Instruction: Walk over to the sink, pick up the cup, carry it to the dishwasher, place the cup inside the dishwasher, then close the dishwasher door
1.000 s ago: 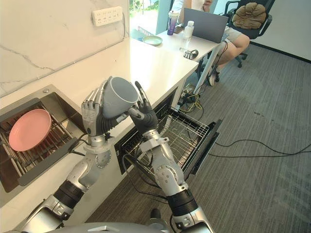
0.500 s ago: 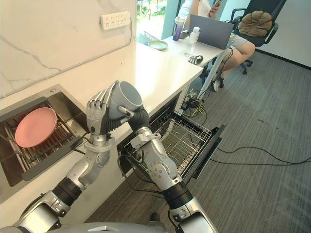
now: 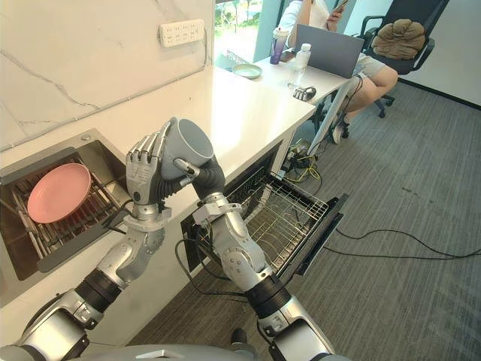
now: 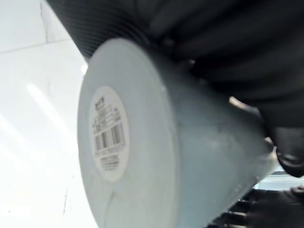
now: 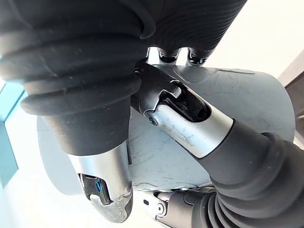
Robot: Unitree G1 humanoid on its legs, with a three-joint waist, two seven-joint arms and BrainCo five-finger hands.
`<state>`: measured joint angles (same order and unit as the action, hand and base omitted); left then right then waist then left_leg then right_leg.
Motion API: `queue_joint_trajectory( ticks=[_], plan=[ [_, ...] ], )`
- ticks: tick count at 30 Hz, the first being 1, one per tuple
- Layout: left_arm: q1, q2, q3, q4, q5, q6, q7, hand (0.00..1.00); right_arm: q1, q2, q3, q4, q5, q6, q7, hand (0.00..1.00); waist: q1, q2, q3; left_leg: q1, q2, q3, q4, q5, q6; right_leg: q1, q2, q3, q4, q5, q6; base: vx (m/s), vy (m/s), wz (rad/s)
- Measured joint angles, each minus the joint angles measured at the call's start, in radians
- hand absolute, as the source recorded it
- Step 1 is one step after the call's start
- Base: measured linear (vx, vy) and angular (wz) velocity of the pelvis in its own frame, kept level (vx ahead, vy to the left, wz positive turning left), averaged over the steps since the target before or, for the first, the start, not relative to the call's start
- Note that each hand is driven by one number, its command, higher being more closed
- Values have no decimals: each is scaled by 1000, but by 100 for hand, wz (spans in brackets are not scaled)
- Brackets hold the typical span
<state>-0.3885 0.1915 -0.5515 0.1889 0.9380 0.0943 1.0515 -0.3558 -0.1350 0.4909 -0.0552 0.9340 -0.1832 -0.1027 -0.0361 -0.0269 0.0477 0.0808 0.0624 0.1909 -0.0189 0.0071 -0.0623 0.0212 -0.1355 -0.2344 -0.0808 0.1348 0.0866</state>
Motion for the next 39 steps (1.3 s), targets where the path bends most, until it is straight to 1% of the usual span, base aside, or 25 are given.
queue_joint_trajectory(
  ticks=[1,2,4,5,9,13,16,19,21,22,24,25,27,28,30,31,33,34,35,36,38,39],
  plan=[
    [0,0,0,2,0,-2,5,100,-1,0,5,0,-3,-9,-5,100,2,0,0,0,1,0,0,0,-1,0,1,0,0,0,0,-32,-21,0],
    [0,0,0,7,0,-7,16,0,-1,1,11,0,-20,-21,-15,100,3,0,0,-1,3,0,0,1,-2,-2,2,0,0,0,-1,-38,-22,0],
    [0,0,-2,22,0,-17,20,0,-5,1,13,0,-42,-37,-38,100,5,1,0,-7,3,0,0,3,-3,-7,2,0,0,1,-2,-39,-16,0],
    [2,1,-10,32,1,-24,21,0,-15,4,6,0,-42,-42,-64,100,4,1,1,-12,2,0,0,5,-3,-12,2,0,0,2,-3,-36,-10,0],
    [5,-6,-20,37,-1,-26,28,0,-26,9,-2,3,-103,-62,-117,100,3,3,2,-12,2,1,-1,5,-3,-13,2,1,0,4,-3,0,0,0],
    [5,-6,-37,38,0,-26,38,0,-29,9,-5,4,-116,-76,-150,100,4,5,3,-12,2,1,-1,5,-3,-13,3,2,0,4,-3,0,0,0],
    [5,-7,-49,39,0,-26,51,0,-29,9,-12,5,-122,-76,-160,100,3,8,3,-11,1,1,0,5,-3,-13,3,2,0,5,-3,0,0,0],
    [5,-8,-61,39,0,-26,58,0,-31,9,-31,5,-207,-78,-178,100,3,16,4,-11,1,1,0,5,-3,-12,3,3,0,5,-3,-10,-2,0],
    [10,-3,-97,51,7,-31,60,0,-45,9,-50,5,-293,-94,-227,100,2,26,3,-10,1,2,-1,5,-3,-12,3,4,0,5,-3,0,0,0],
    [12,-4,-102,52,7,-33,62,0,-48,9,-55,5,-308,-95,-236,100,1,27,3,-10,1,2,-1,5,-3,-12,3,4,0,5,-3,0,0,0],
    [26,-6,-151,63,9,-46,56,0,-78,5,-117,5,-407,-114,-273,100,-1,32,3,-8,2,5,-2,5,-3,-12,3,6,0,5,-3,0,0,0],
    [30,-5,-165,67,10,-52,51,0,-88,3,-131,5,-434,-121,-282,100,-4,33,4,-7,2,5,-2,5,-3,-12,3,7,0,5,-3,0,0,-5],
    [47,-6,-194,70,7,-65,47,0,-108,-4,-198,-7,-542,-142,-319,100,-15,33,3,-1,2,14,-5,5,-3,-12,4,15,0,6,-3,0,0,-9],
    [49,-7,-194,69,7,-69,48,0,-108,-7,-215,-9,-560,-149,-327,100,-16,33,3,3,2,18,-8,5,-3,-11,4,19,0,6,-2,-5,3,-19],
    [48,-15,-188,55,-14,-103,56,0,-81,-46,-293,-16,-587,-160,-361,100,-19,33,4,26,-2,33,-25,7,-3,-5,3,32,0,6,0,-14,7,-17],
    [49,-17,-184,49,-18,-110,57,0,-66,-54,-318,-19,-587,-165,-366,100,-20,33,3,30,-3,34,-30,8,-2,-4,3,32,0,5,2,-18,6,-7],
    [52,-25,-152,-18,-43,-147,57,0,13,-72,-416,-58,-586,-176,-387,100,-24,33,4,43,-8,44,-59,18,0,-8,2,40,0,1,8,-15,2,-9],
    [52,-28,-146,-37,-49,-152,57,0,35,-74,-436,-65,-586,-181,-389,100,-26,32,4,44,-8,46,-59,18,0,-9,2,42,0,1,8,-3,-1,-13],
    [53,-36,-137,-71,-71,-179,56,0,77,-74,-471,-86,-586,-184,-391,100,-28,32,4,47,-10,53,-59,17,1,-9,2,48,0,0,10,6,-1,-12],
    [56,-41,-130,-86,-81,-192,55,0,92,-74,-487,-90,-586,-187,-391,100,-32,32,4,50,-10,57,-59,15,0,-9,2,53,0,0,10,8,-2,-16],
    [66,-69,-118,-116,-156,-269,37,0,137,-73,-536,-94,-583,-191,-386,100,-49,32,4,55,-11,63,-59,10,-2,-8,2,59,0,2,14,0,-5,-9],
    [72,-76,-118,-126,-192,-294,22,0,147,-74,-546,-95,-580,-193,-383,100,-51,32,4,55,-11,65,-59,9,-2,-8,2,61,0,2,14,-7,-7,-7]
  ],
)
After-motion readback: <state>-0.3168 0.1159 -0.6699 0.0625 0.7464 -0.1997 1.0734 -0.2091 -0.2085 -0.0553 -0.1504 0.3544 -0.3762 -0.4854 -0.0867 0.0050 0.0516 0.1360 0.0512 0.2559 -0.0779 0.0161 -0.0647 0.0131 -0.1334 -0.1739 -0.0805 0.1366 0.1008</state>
